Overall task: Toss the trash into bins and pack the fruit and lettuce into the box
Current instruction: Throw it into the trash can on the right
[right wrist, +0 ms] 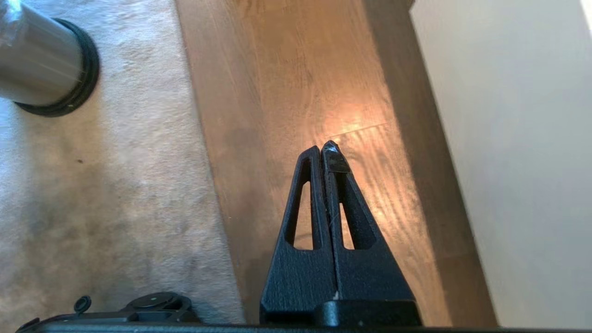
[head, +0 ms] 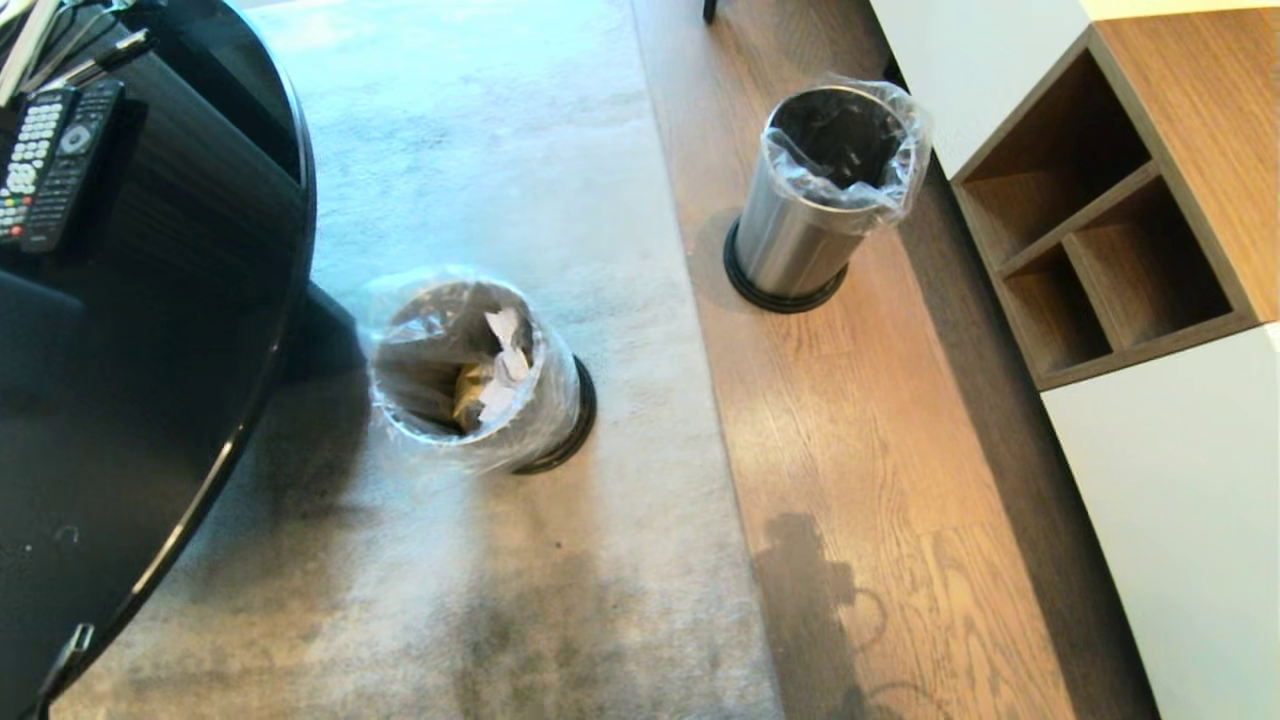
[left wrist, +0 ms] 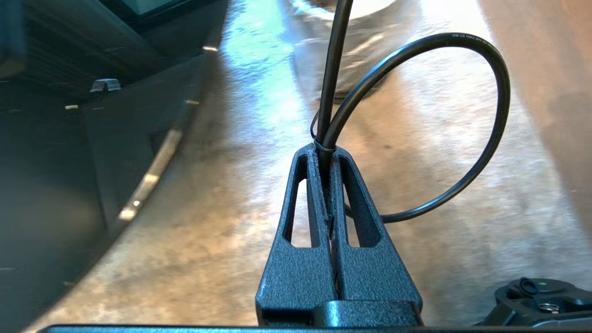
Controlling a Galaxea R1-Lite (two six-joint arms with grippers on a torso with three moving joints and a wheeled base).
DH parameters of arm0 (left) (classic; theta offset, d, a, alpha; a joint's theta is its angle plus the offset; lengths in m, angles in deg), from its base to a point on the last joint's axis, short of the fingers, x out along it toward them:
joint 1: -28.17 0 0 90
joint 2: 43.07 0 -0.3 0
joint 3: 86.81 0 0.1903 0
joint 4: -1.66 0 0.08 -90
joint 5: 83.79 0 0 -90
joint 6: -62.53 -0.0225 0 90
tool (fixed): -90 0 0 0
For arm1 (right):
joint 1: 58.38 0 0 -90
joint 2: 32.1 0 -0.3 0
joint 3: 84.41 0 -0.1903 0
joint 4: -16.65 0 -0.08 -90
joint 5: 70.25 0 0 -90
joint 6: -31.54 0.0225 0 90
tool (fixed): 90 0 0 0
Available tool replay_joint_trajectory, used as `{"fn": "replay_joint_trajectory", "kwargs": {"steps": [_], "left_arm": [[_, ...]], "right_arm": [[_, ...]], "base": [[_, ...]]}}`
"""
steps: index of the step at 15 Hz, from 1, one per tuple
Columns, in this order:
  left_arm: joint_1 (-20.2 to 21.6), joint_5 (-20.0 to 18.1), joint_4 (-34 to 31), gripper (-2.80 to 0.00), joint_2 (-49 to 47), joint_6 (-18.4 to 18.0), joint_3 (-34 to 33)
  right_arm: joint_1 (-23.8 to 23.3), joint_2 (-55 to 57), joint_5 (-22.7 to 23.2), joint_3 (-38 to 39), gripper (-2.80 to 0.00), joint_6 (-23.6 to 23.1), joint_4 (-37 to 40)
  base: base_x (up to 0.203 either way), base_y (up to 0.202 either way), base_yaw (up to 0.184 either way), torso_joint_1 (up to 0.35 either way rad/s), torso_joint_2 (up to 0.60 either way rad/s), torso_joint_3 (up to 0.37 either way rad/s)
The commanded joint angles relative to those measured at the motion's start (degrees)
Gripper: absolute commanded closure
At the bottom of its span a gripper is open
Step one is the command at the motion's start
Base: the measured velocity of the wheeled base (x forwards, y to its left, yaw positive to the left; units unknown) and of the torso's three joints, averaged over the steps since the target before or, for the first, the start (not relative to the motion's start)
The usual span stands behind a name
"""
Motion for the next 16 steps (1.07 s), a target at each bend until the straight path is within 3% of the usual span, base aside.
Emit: {"fn": "replay_joint_trajectory", "kwargs": {"steps": [1,6,16], "left_arm": [[0.0,0.0,0.0,0.00,0.0,0.0,0.0],[0.0,0.1,-0.1,0.00,0.0,3.9,0.0],[0.0,0.2,-0.1,0.00,0.0,4.3,0.0]], "right_arm": [[0.1,0.1,0.0,0.0,0.00,0.0,0.0],[0.1,0.1,0.0,0.0,0.00,0.0,0.0],[0.1,0.1,0.1,0.0,0.00,0.0,0.0]], "base": [[0.000,-0.181,0.008,0.002,0.00,-0.002],[0.000,-0.056,0.001,0.000,0.00,0.001],[0.000,0.000,0.000,0.000,0.00,0.000]]}}
